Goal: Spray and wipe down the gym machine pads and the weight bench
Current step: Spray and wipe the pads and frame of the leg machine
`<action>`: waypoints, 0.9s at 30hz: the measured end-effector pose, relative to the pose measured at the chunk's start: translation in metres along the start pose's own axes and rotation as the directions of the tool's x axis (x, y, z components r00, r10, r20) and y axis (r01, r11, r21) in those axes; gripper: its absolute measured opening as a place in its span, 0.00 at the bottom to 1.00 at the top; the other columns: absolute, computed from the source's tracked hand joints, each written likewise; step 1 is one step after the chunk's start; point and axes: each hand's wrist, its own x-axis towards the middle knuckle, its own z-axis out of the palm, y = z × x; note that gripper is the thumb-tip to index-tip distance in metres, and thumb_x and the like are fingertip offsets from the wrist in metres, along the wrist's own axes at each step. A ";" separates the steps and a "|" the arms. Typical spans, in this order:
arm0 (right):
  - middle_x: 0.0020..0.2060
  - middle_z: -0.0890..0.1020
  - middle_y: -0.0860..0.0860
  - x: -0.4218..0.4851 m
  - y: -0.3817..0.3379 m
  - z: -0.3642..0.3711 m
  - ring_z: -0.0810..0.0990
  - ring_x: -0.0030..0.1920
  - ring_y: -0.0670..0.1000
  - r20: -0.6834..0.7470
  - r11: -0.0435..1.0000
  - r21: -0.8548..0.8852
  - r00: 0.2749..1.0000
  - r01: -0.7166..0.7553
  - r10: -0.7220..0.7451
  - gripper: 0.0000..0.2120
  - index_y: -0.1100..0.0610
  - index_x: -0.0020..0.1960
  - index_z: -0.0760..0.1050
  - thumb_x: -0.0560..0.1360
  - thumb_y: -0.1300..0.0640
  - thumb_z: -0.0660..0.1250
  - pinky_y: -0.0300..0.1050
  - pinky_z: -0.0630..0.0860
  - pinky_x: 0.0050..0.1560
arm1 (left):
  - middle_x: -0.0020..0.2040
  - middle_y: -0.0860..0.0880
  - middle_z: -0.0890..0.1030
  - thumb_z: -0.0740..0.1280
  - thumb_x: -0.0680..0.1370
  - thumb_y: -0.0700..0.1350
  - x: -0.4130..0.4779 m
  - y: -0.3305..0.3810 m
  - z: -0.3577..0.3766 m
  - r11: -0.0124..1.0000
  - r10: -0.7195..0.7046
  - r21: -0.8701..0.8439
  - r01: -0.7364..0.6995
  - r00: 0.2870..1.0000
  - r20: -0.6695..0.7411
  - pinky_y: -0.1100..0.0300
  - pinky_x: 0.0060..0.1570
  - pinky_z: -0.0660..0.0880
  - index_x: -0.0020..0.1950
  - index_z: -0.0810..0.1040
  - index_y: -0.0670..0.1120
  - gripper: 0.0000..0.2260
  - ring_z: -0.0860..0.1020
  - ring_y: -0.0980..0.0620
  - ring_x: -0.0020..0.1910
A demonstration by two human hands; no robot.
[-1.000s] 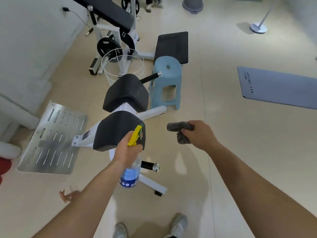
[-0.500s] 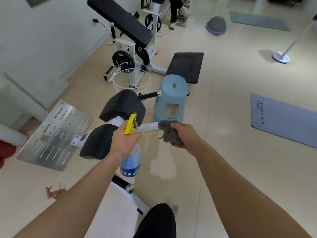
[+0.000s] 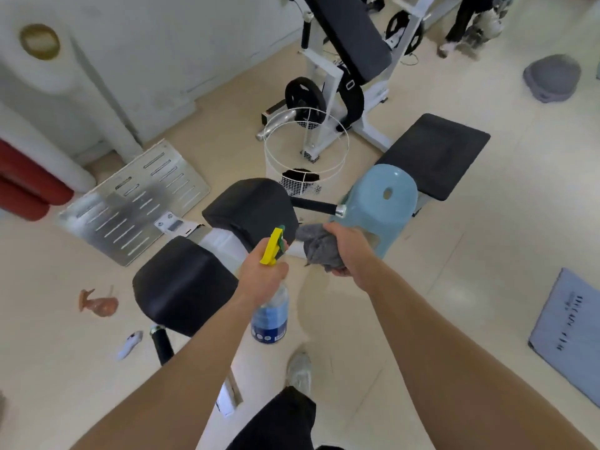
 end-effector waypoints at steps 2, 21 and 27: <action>0.35 0.78 0.54 0.019 -0.016 -0.003 0.76 0.30 0.51 0.016 0.997 0.006 0.996 -0.083 0.083 0.11 0.54 0.44 0.71 0.78 0.46 0.65 0.36 0.73 0.27 | 0.50 0.46 0.82 0.67 0.71 0.32 0.011 0.004 0.012 0.998 -0.053 -0.038 0.051 0.997 -0.052 0.47 0.46 0.78 0.56 0.78 0.49 0.18 0.78 0.46 0.46; 0.32 0.72 0.53 0.217 -0.057 -0.035 0.67 0.29 0.51 0.279 0.958 -0.288 0.957 0.010 0.074 0.12 0.55 0.41 0.72 0.80 0.55 0.55 0.41 0.61 0.31 | 0.44 0.48 0.81 0.67 0.74 0.36 0.116 -0.014 0.132 0.833 -0.547 -0.443 0.331 0.614 -0.569 0.49 0.49 0.80 0.53 0.79 0.48 0.11 0.80 0.47 0.44; 0.37 0.75 0.54 0.246 -0.065 -0.037 0.72 0.34 0.53 0.344 0.940 -0.336 0.936 0.051 0.072 0.09 0.56 0.49 0.73 0.82 0.54 0.56 0.43 0.66 0.33 | 0.42 0.41 0.83 0.67 0.76 0.42 0.135 -0.025 0.164 0.746 -0.666 -0.522 0.415 0.442 -0.600 0.47 0.50 0.80 0.50 0.79 0.43 0.04 0.81 0.41 0.44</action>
